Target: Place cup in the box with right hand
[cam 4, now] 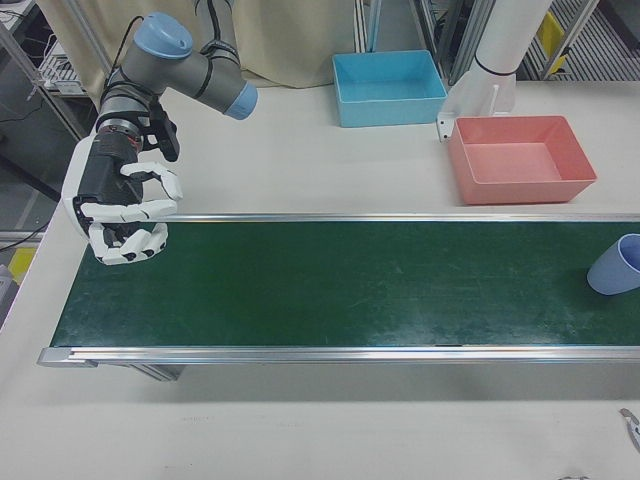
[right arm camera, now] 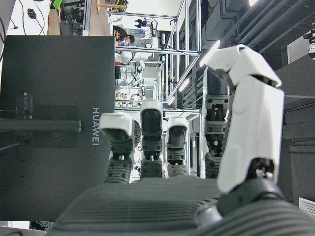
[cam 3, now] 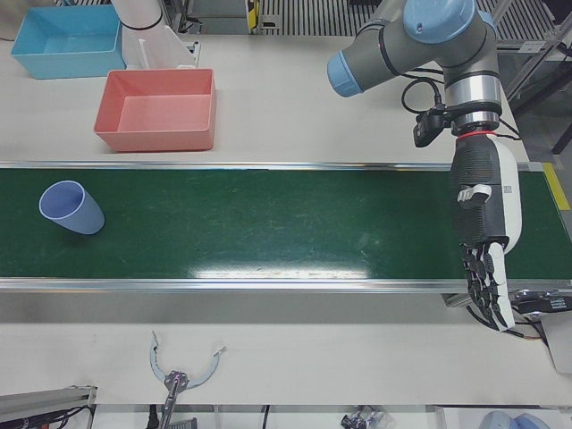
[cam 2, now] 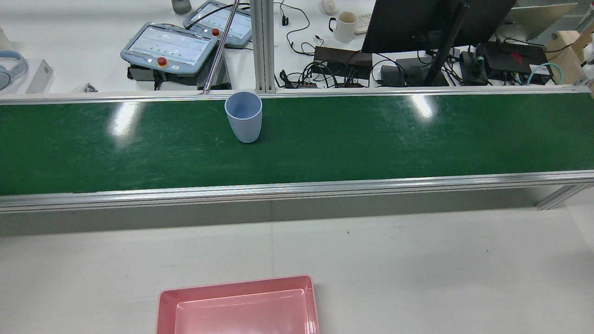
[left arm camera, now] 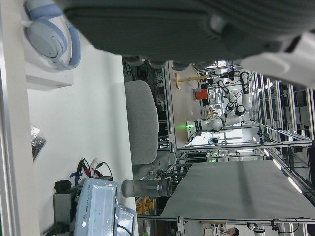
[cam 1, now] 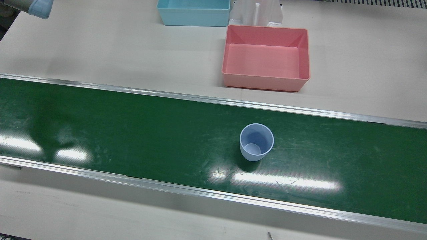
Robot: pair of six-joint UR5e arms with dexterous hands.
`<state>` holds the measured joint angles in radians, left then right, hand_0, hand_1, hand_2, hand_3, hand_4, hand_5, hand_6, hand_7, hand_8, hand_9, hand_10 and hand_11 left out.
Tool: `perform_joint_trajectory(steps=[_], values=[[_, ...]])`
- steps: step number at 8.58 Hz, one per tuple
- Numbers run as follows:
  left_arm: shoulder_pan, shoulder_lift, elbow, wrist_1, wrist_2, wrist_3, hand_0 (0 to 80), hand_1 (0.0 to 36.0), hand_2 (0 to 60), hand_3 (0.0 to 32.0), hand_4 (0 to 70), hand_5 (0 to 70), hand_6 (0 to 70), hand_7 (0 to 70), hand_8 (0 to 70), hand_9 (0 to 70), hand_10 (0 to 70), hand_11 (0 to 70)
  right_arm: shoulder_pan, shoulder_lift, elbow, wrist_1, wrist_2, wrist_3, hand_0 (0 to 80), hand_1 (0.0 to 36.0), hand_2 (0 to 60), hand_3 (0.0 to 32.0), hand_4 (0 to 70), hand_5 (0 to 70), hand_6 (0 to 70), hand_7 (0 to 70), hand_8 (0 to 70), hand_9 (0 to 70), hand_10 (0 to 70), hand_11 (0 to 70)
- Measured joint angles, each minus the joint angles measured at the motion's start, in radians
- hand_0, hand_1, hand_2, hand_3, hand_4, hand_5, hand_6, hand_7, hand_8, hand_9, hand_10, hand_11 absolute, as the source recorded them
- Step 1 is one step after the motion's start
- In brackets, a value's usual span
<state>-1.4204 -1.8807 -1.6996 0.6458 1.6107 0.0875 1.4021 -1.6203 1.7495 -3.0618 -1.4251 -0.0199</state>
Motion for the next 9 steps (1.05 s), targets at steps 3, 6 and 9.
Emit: perform_joint_trajectory(steps=[3, 6, 9], values=[[0.000, 0.000, 0.000, 0.000, 0.000, 0.000, 0.0, 0.0, 0.0, 0.0, 0.0, 0.0, 0.0, 0.0, 0.0, 0.0, 0.0, 0.0, 0.001, -0.003, 0.002, 0.000, 0.000, 0.001, 58.1, 24.8, 34.3, 0.0, 64.1, 13.1, 23.1, 70.0, 40.7, 58.8, 48.7, 69.3], [0.000, 0.000, 0.000, 0.000, 0.000, 0.000, 0.0, 0.0, 0.0, 0.0, 0.0, 0.0, 0.0, 0.0, 0.0, 0.0, 0.0, 0.0, 0.001, -0.003, 0.003, 0.000, 0.000, 0.001, 58.0, 24.7, 34.0, 0.0, 63.0, 13.0, 22.7, 70.0, 40.1, 57.8, 48.1, 68.5], [0.000, 0.000, 0.000, 0.000, 0.000, 0.000, 0.0, 0.0, 0.0, 0.0, 0.0, 0.0, 0.0, 0.0, 0.0, 0.0, 0.0, 0.0, 0.001, -0.004, 0.003, 0.000, 0.000, 0.001, 58.2, 25.0, 34.3, 0.0, 63.7, 13.0, 22.8, 70.0, 40.3, 58.1, 48.0, 68.3]])
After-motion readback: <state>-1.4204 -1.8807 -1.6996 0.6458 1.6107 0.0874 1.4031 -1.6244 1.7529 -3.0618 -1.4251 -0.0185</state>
